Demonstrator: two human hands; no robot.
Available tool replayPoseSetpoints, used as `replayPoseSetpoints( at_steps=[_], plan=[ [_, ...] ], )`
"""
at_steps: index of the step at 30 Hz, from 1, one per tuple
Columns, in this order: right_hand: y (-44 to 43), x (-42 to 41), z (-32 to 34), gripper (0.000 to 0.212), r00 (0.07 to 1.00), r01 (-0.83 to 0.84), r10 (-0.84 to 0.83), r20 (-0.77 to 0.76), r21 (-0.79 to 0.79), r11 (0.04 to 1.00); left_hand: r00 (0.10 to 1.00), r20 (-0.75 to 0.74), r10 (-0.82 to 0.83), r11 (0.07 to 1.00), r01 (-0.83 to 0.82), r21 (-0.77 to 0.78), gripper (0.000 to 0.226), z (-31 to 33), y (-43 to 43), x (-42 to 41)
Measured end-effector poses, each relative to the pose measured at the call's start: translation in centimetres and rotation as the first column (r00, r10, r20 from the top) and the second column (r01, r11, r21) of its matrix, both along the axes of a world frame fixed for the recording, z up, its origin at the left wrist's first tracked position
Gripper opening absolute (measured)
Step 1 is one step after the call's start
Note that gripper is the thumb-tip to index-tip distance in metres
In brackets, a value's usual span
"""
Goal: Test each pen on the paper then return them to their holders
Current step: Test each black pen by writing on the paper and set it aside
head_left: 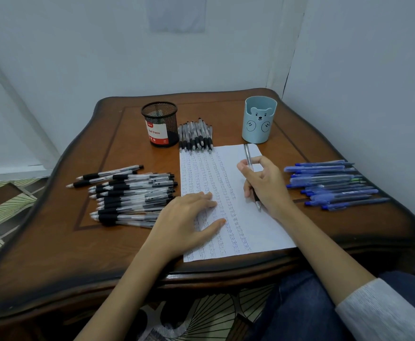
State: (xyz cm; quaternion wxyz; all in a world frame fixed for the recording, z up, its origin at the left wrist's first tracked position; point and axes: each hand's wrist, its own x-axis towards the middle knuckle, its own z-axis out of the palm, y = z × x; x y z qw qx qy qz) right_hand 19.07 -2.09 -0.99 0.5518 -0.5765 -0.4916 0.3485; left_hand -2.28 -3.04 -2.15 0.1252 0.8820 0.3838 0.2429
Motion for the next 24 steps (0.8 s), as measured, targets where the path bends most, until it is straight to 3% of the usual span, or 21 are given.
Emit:
replayPoseSetpoints(
  at_steps=[7,10,13,18,22,24],
  plan=[
    [0.0,-0.4,0.3,0.021,1.0,-0.031,0.031,0.001,-0.013,0.999,0.999,-0.009,0.051,0.999,-0.051,0.001,0.059,0.0,0.1,-0.1],
    [0.5,-0.4,0.7,0.017,0.99,-0.093,0.078,-0.117,-0.124,0.988,0.998,-0.014,0.063,0.998,-0.063,-0.014,0.063,0.1,0.2,-0.1],
    [1.7,-0.3,1.7,0.028,0.973,-0.165,0.12,-0.198,-0.227,0.96,0.998,0.003,0.064,0.997,-0.063,-0.045,0.061,0.1,0.3,-0.1],
    [5.8,-0.2,3.5,0.015,0.986,-0.153,0.163,0.042,-0.18,0.972,0.998,0.037,0.048,0.997,-0.045,-0.066,0.055,-0.1,0.7,-0.3],
    [10.0,-0.9,4.6,0.001,0.987,-0.059,0.09,0.13,-0.223,0.973,0.997,0.06,0.041,0.996,-0.036,-0.078,0.053,-0.2,0.9,-0.4],
    [12.3,-1.3,4.6,0.005,0.984,-0.025,0.067,0.167,-0.241,0.97,0.997,0.066,0.038,0.997,-0.033,-0.076,0.051,-0.2,1.0,-0.4]
  ],
)
